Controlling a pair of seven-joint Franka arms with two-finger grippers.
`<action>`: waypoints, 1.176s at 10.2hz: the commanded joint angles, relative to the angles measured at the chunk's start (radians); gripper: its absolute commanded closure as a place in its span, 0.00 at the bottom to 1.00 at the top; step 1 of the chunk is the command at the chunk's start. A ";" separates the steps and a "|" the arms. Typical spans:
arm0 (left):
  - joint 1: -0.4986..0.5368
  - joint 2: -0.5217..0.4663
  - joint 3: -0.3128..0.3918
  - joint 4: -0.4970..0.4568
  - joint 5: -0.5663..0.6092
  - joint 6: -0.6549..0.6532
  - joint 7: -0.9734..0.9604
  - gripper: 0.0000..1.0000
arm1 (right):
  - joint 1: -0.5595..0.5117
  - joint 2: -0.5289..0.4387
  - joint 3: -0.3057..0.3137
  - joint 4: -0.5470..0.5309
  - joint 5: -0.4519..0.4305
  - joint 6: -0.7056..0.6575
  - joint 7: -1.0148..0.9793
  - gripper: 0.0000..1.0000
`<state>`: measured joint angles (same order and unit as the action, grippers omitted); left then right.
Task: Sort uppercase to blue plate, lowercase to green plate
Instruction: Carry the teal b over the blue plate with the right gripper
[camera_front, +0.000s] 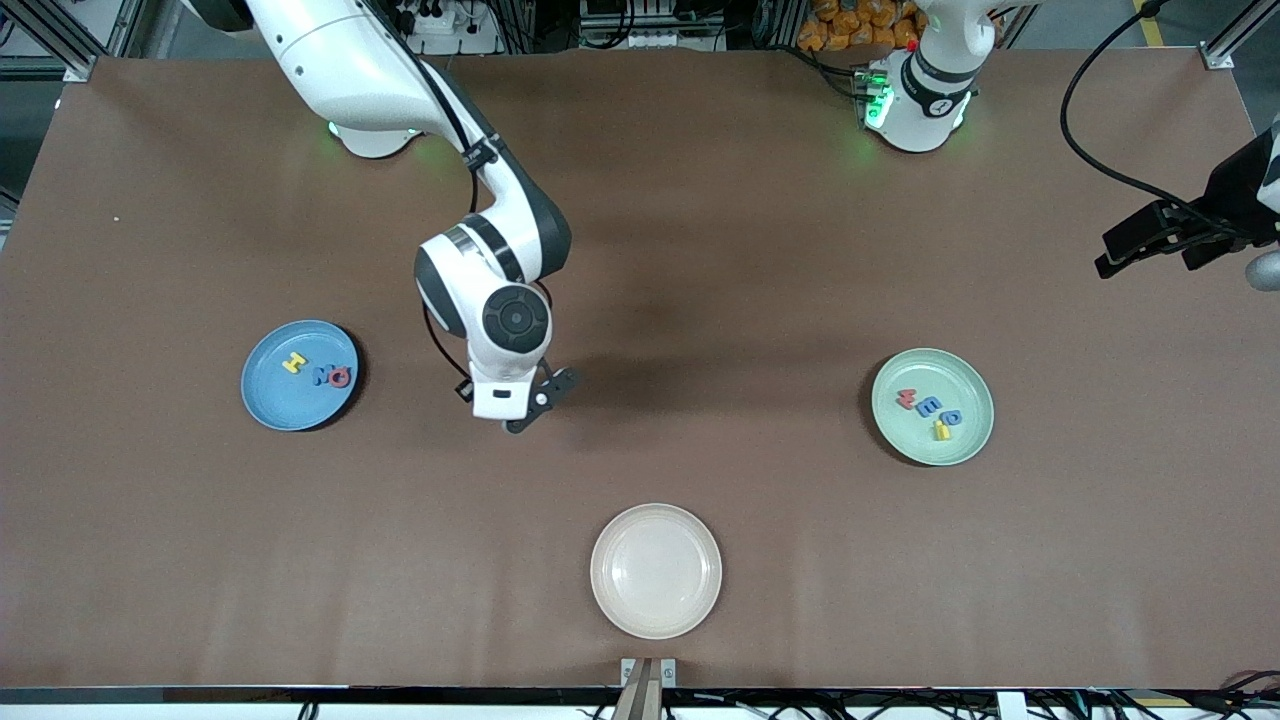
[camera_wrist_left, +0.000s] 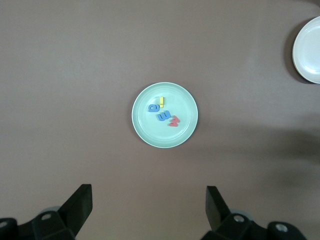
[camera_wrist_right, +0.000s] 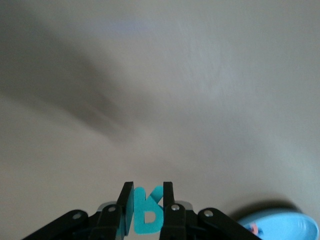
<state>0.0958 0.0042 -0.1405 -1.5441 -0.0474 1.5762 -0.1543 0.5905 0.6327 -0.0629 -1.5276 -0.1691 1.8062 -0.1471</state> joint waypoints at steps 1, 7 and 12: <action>0.004 0.003 -0.001 0.006 -0.023 -0.008 0.001 0.00 | -0.003 -0.036 -0.044 -0.040 0.017 -0.071 -0.019 1.00; 0.001 0.003 -0.001 0.006 -0.022 -0.007 -0.002 0.00 | -0.031 -0.079 -0.263 -0.149 0.019 -0.074 -0.199 1.00; -0.001 0.005 -0.001 0.006 -0.022 -0.007 -0.002 0.00 | -0.040 -0.149 -0.359 -0.351 0.017 0.116 -0.307 1.00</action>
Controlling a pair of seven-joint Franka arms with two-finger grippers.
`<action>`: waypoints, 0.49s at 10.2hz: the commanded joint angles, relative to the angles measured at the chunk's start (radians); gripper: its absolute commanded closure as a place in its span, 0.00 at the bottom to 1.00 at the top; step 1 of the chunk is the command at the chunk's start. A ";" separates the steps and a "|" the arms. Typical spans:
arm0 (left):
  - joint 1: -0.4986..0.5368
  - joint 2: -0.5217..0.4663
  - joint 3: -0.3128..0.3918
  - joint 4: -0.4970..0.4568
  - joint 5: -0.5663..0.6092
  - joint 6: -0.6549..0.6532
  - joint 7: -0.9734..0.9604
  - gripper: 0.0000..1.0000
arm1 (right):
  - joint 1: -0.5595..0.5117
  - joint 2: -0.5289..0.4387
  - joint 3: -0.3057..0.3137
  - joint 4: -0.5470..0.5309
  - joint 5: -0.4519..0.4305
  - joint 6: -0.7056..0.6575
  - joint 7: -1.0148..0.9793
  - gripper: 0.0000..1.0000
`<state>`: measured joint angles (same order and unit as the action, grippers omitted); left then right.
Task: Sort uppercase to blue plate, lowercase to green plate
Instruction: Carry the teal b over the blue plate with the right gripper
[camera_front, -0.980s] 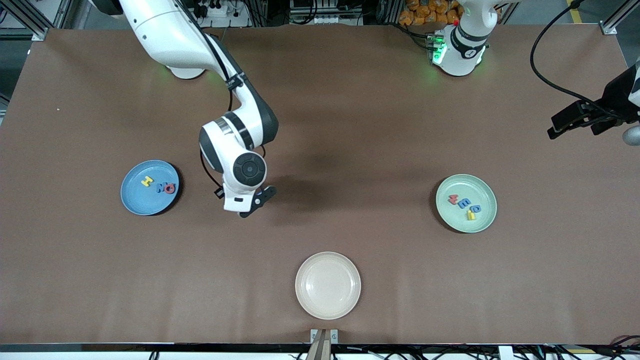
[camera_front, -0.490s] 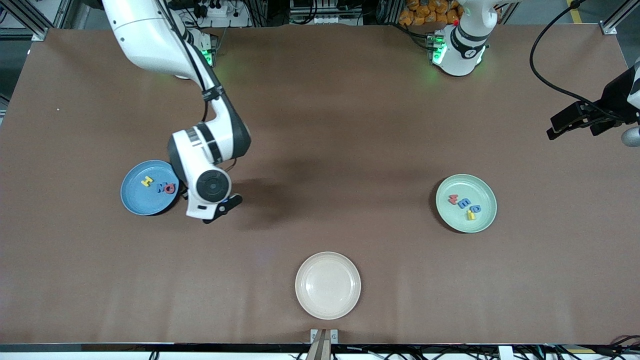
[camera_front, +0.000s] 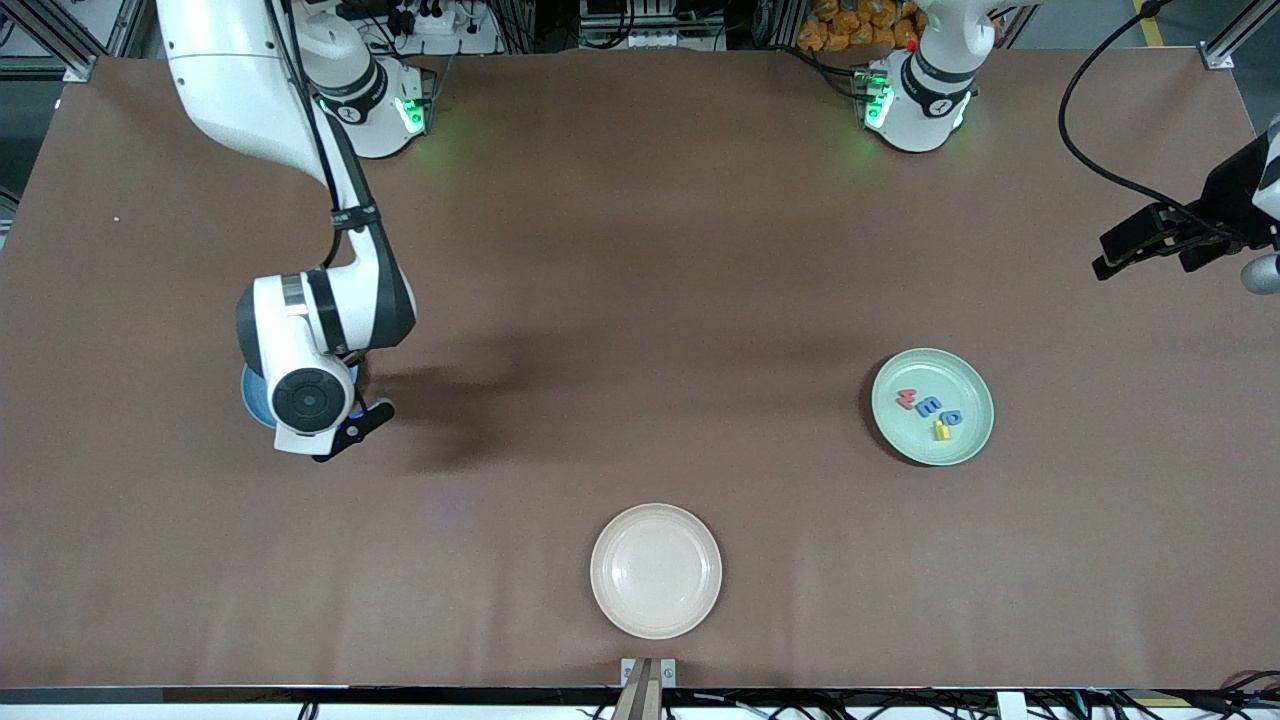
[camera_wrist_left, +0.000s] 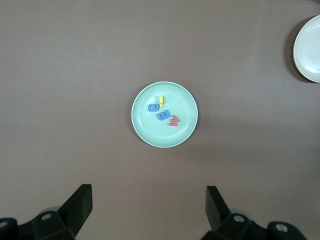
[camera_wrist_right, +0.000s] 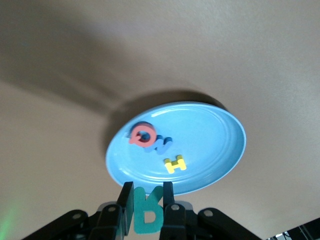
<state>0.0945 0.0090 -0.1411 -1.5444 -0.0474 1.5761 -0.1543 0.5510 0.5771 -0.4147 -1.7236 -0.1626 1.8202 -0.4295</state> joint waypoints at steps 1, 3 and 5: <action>0.001 0.000 0.000 0.006 -0.022 -0.007 -0.002 0.00 | -0.003 -0.129 -0.018 -0.241 0.011 0.193 -0.023 1.00; -0.001 0.000 0.000 0.006 -0.022 -0.007 -0.002 0.00 | -0.011 -0.169 -0.049 -0.365 0.012 0.333 -0.034 1.00; -0.002 0.000 0.000 0.006 -0.022 -0.007 -0.004 0.00 | -0.022 -0.192 -0.050 -0.431 0.012 0.375 -0.076 1.00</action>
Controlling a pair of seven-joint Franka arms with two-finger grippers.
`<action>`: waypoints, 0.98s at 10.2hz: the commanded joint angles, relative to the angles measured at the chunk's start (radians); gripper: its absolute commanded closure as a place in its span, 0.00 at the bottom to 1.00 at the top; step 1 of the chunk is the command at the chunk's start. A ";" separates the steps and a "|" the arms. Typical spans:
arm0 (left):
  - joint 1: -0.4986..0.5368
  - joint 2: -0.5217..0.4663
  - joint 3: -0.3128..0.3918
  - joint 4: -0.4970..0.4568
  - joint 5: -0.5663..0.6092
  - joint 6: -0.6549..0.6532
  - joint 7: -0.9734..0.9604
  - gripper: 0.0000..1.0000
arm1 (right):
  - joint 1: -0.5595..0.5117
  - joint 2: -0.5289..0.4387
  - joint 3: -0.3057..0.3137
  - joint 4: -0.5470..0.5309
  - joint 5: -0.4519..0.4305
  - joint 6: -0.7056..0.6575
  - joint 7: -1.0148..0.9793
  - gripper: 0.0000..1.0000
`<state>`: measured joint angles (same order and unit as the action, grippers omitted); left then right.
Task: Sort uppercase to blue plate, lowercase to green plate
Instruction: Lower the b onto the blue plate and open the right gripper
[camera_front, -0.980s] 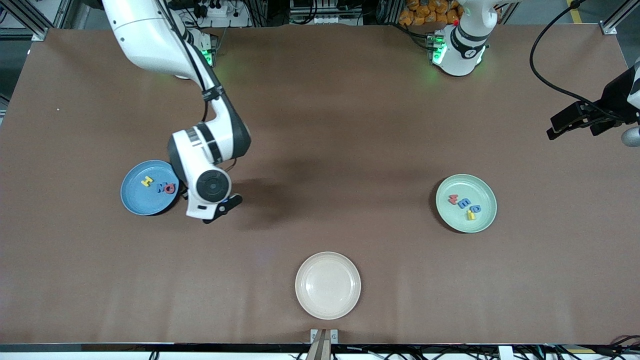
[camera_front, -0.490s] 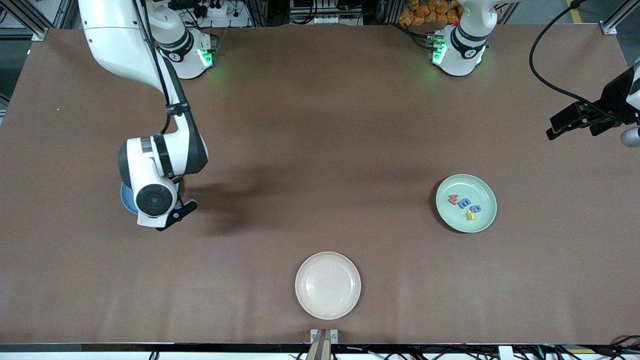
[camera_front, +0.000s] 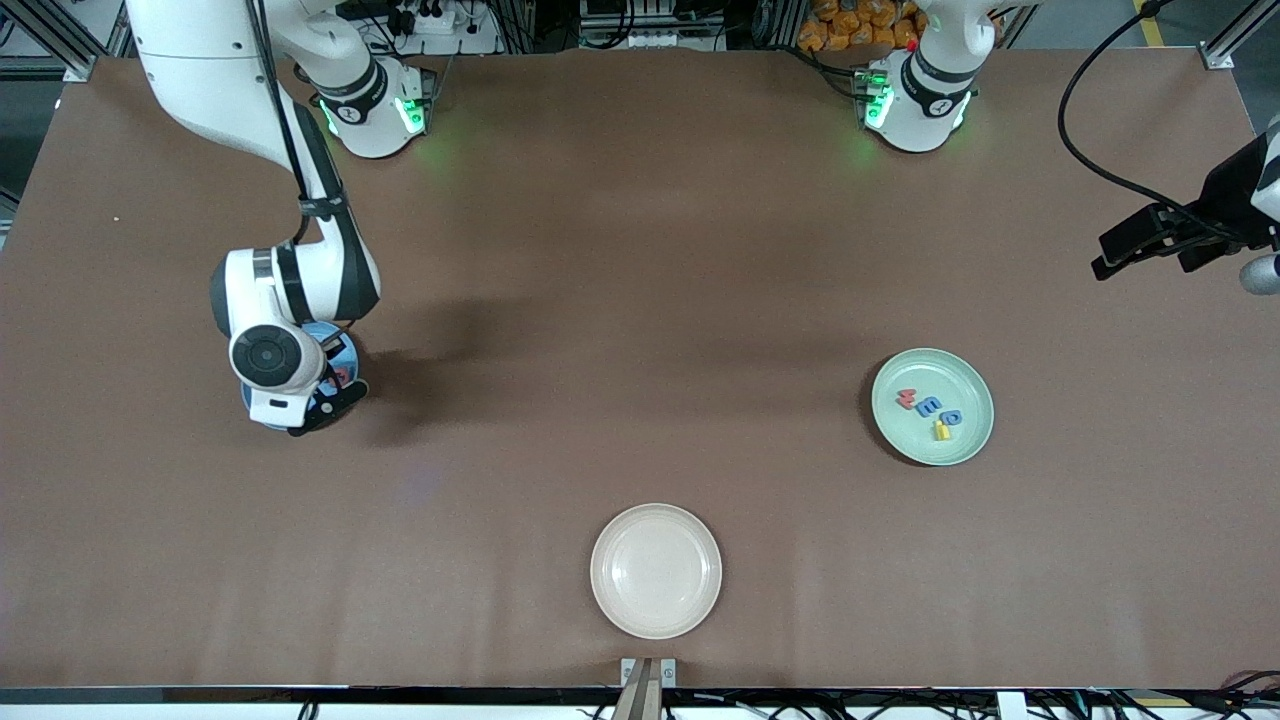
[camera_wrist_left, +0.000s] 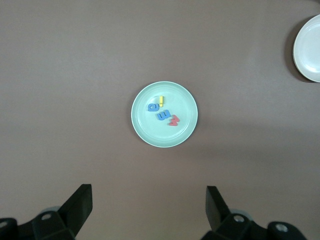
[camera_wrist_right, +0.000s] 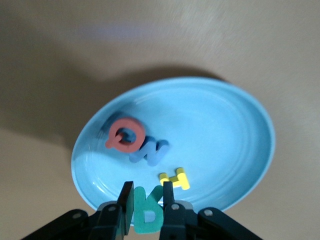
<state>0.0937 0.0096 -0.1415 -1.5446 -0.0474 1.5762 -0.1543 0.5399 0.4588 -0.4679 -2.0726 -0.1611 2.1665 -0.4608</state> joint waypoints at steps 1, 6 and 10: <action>-0.002 0.000 0.000 0.006 -0.022 -0.004 -0.004 0.00 | -0.024 -0.080 0.002 -0.092 0.011 0.041 -0.061 1.00; -0.002 0.006 0.000 0.006 -0.022 -0.004 -0.007 0.00 | -0.040 -0.078 0.002 -0.161 0.012 0.148 -0.073 0.97; -0.003 0.006 0.000 0.006 -0.022 -0.004 -0.008 0.00 | -0.041 -0.080 0.002 -0.159 0.043 0.142 -0.071 0.61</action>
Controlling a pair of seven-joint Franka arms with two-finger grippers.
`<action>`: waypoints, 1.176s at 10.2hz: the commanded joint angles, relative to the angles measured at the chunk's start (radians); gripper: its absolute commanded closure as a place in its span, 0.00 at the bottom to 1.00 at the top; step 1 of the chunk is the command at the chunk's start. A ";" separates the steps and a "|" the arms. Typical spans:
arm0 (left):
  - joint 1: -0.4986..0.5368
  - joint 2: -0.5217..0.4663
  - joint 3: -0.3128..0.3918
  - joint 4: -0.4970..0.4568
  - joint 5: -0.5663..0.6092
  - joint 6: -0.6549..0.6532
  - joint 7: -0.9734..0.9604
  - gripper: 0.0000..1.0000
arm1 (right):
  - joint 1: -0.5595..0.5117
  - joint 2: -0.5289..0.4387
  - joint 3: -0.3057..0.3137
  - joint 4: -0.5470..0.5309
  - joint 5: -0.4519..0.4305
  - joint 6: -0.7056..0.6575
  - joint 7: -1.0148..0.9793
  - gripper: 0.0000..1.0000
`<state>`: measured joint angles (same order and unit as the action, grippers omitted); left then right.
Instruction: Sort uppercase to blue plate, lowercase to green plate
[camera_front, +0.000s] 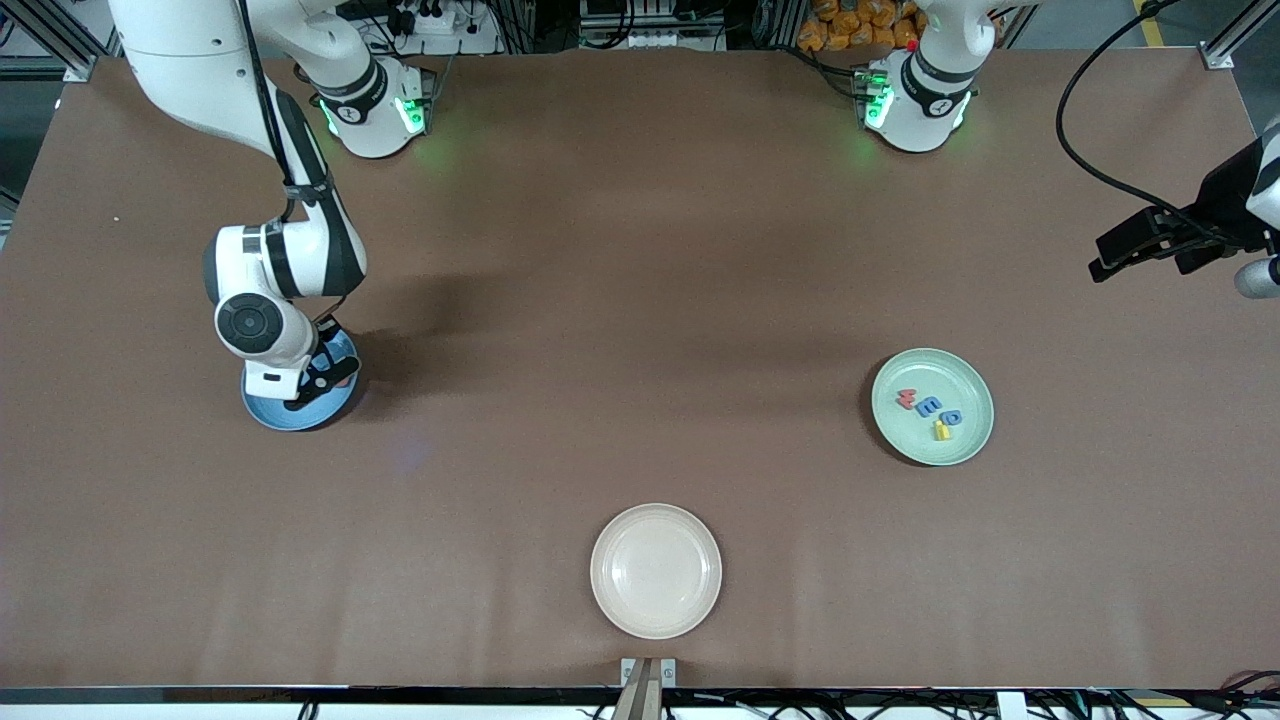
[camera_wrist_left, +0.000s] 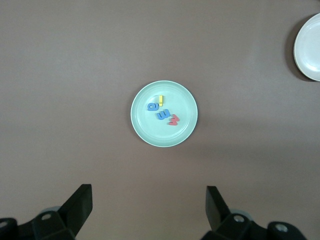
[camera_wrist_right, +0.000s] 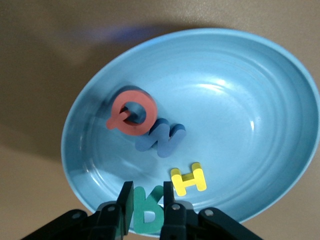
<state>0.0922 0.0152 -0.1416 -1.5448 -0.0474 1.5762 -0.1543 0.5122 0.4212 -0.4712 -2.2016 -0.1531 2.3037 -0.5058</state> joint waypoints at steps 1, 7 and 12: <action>0.001 -0.001 0.000 0.006 -0.022 -0.004 -0.005 0.00 | -0.014 -0.045 0.005 -0.030 0.046 0.000 -0.026 0.60; 0.003 0.000 -0.001 0.008 -0.022 -0.004 -0.001 0.00 | -0.059 -0.085 0.011 0.078 0.049 -0.197 0.012 0.53; 0.007 0.000 -0.001 0.006 -0.022 -0.004 -0.002 0.00 | -0.282 -0.147 0.166 0.407 0.122 -0.667 0.157 0.30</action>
<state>0.0933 0.0153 -0.1415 -1.5449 -0.0474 1.5762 -0.1542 0.2944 0.2835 -0.3577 -1.9082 -0.0947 1.7718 -0.3954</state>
